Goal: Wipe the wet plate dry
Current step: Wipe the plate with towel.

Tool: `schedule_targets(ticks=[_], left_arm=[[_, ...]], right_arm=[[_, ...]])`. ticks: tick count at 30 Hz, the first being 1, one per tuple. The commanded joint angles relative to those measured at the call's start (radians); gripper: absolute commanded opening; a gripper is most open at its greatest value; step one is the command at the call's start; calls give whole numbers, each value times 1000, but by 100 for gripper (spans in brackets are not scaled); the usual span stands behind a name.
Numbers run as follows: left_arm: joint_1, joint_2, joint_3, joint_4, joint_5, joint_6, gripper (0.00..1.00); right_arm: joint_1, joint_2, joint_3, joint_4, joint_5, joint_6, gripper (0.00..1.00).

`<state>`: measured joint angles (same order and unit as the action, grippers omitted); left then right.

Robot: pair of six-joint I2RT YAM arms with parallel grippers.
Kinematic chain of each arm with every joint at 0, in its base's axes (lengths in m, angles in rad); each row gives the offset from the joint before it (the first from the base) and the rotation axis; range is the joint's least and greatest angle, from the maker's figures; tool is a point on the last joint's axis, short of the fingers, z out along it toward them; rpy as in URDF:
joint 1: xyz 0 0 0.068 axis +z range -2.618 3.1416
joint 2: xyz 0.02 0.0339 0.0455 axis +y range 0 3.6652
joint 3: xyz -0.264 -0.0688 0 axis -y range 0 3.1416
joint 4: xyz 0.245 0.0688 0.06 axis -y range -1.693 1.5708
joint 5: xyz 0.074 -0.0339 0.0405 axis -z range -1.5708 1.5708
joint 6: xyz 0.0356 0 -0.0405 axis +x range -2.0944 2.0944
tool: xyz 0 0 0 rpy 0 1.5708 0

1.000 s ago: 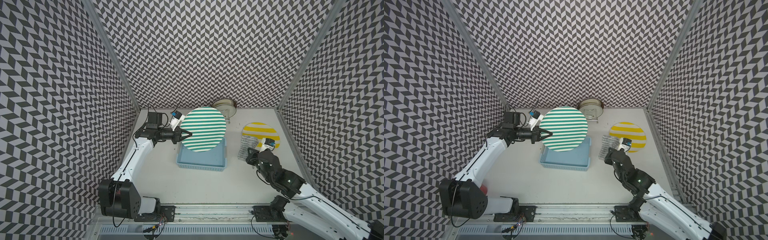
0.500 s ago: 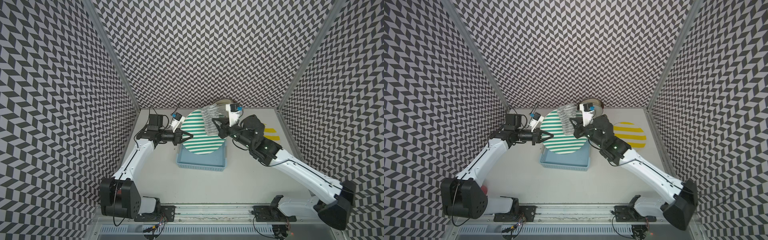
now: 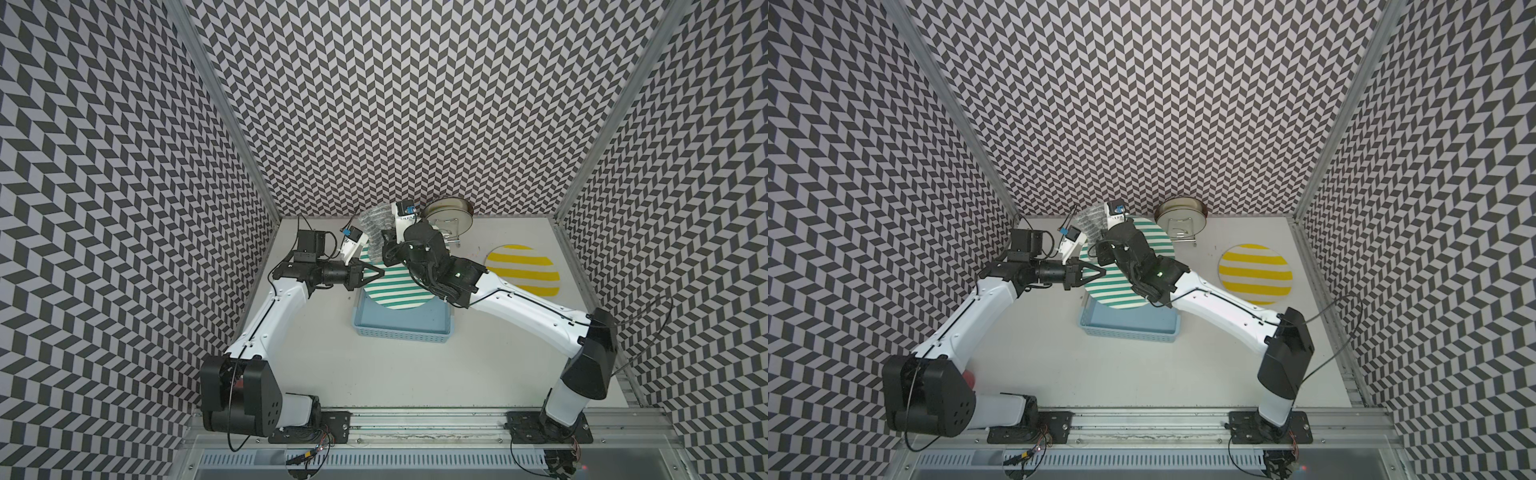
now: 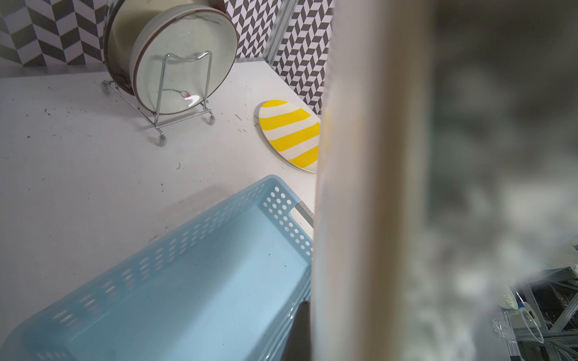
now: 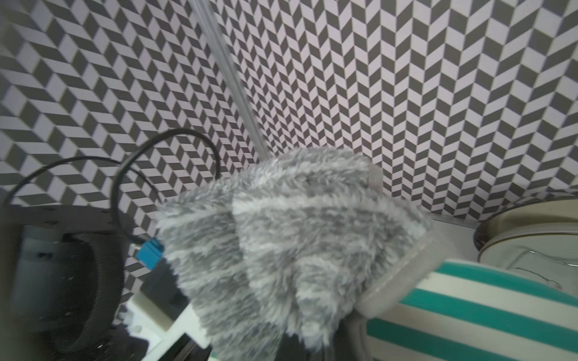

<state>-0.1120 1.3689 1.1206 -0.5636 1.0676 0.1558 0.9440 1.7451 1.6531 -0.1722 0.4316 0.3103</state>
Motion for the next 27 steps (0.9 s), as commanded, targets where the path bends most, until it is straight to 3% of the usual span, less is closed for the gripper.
schedule_targets(ticks=[1,14,22,27], left_arm=[[-19,-42,10,58,108,43,0],[-20,-55,-3,86,112,27,0],[-19,-55,-7,97,111,18,0],[-20,-54,-12,100,111,14,0]], right_arm=[[-29,-8,-57,-42,233,40,0],[-155,-189,-338,1,186,119,0],[-109,-170,-332,102,-241,37,0],[-7,-101,-254,125,-366,-48,0]])
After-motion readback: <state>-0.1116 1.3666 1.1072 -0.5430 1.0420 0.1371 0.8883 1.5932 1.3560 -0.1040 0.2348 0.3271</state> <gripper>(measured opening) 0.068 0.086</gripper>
